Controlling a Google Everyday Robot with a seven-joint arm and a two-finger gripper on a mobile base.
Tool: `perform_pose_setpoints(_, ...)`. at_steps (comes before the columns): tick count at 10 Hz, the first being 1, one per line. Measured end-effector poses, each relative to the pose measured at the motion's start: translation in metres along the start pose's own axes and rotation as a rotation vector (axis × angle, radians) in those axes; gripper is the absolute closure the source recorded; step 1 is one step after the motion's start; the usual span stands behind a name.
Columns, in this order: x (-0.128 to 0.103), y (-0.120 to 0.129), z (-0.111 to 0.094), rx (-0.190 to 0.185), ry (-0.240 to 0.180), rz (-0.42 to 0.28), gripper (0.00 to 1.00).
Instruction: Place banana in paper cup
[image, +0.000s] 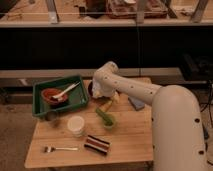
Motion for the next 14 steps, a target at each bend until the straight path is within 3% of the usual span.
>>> perform_pose_setpoints(2, 0.001, 0.002, 0.006, -0.008, -0.008, -0.003, 0.20)
perform_pose_setpoints(4, -0.002, 0.009, 0.003, 0.028, -0.021, -0.008, 0.20)
perform_pose_setpoints(7, -0.001, 0.004, -0.037, 0.091, 0.006, -0.027, 0.20)
perform_pose_setpoints(10, 0.000, 0.004, -0.079, 0.094, 0.021, -0.050, 0.20)
perform_pose_setpoints(12, -0.006, 0.010, -0.083, 0.080, 0.010, -0.058, 0.20)
perform_pose_setpoints(14, -0.022, 0.014, -0.068, 0.068, -0.019, -0.078, 0.20)
